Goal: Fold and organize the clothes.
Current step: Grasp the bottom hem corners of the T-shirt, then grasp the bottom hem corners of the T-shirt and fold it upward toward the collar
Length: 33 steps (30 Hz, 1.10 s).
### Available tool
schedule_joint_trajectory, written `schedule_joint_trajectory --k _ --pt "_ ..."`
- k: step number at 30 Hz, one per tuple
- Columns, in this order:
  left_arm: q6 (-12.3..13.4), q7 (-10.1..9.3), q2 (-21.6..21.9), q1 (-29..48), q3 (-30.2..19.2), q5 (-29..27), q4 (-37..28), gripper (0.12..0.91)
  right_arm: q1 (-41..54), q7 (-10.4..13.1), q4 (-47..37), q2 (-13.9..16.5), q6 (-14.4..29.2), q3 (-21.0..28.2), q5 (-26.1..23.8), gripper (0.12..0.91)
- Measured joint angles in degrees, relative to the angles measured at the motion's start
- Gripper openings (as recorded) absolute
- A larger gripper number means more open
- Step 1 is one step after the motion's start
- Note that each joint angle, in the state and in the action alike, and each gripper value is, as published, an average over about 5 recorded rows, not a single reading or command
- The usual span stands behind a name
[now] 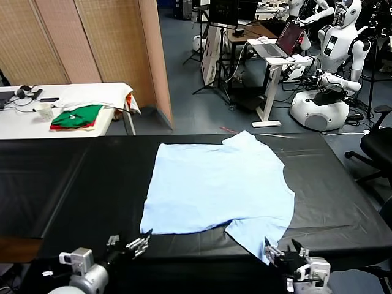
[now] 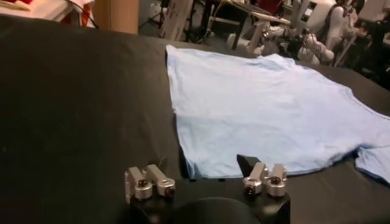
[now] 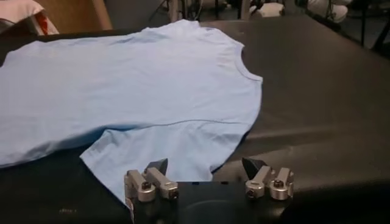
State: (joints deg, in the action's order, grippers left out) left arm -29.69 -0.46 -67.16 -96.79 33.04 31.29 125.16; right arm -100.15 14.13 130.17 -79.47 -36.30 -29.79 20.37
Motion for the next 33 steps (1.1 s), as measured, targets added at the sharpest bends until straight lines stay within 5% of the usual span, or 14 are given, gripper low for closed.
schedule_joint_trajectory --k 8,11,22,33 --pt "0.4 0.12 -0.6 -0.2 -0.1 -0.7 -1.1 0.199 -1.6 0.1 2.0 0.5 -0.4 -0.8 0.1 0.228" --pt "0.5 0.08 -0.7 -0.4 -0.2 -1.0 -0.9 0.156 -2.8 0.4 3.6 0.8 -1.2 -1.3 0.2 0.147" --pt "0.7 -1.28 -0.9 -5.1 2.4 -3.1 3.2 0.147 -8.6 1.2 9.1 1.5 -4.0 -3.3 0.2 0.141" --pt "4.2 -0.77 -3.9 -10.9 3.6 -5.5 7.6 0.147 -3.5 -4.0 7.2 3.3 3.7 -5.1 0.3 0.141"
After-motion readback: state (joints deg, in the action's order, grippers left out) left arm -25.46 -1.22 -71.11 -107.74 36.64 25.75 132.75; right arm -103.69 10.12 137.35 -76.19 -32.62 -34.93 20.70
